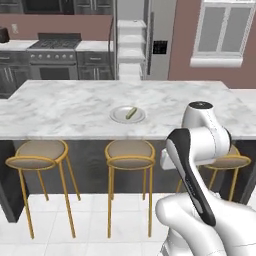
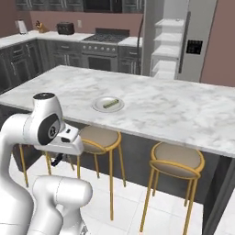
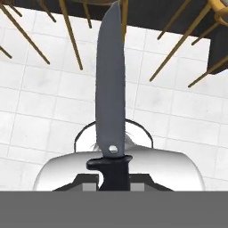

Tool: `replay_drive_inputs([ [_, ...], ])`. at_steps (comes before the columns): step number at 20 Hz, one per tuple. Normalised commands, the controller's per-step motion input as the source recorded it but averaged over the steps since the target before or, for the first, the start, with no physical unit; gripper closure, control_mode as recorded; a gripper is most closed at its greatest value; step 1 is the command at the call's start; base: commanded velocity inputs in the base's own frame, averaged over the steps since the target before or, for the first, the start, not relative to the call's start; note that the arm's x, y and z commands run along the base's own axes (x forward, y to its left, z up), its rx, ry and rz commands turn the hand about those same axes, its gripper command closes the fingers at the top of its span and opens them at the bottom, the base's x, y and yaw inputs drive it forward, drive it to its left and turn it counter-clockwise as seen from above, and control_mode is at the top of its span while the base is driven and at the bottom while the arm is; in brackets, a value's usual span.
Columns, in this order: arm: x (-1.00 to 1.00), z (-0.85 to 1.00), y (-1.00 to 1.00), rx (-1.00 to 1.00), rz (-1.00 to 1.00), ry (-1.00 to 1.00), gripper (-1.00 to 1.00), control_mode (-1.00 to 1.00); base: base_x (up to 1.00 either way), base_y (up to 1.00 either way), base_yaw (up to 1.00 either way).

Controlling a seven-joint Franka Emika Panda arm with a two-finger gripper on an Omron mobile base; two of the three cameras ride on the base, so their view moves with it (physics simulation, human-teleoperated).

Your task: Retrieve the butter from the fridge and place it on a plate on the dining table. Then retrieve the butter knife by the fridge and place it near the plate.

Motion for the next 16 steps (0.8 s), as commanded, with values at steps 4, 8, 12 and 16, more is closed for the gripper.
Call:
replay_drive_inputs([
  [4, 0.00, 0.00, 0.00, 0.00, 0.00, 0.00, 1.00, 1.00, 0.27, -0.01, -0.46],
  [8, 0.00, 0.00, 0.00, 0.00, 0.00, 0.00, 1.00, 1.00, 0.10, 0.08, -0.38],
  [12, 0.00, 0.00, 0.00, 0.00, 0.00, 0.00, 1.00, 1.00, 0.18, 0.34, -0.11],
  [16, 0.00, 0.00, 0.00, 0.00, 0.00, 0.00, 1.00, 1.00, 0.51, 0.23, 0.00],
])
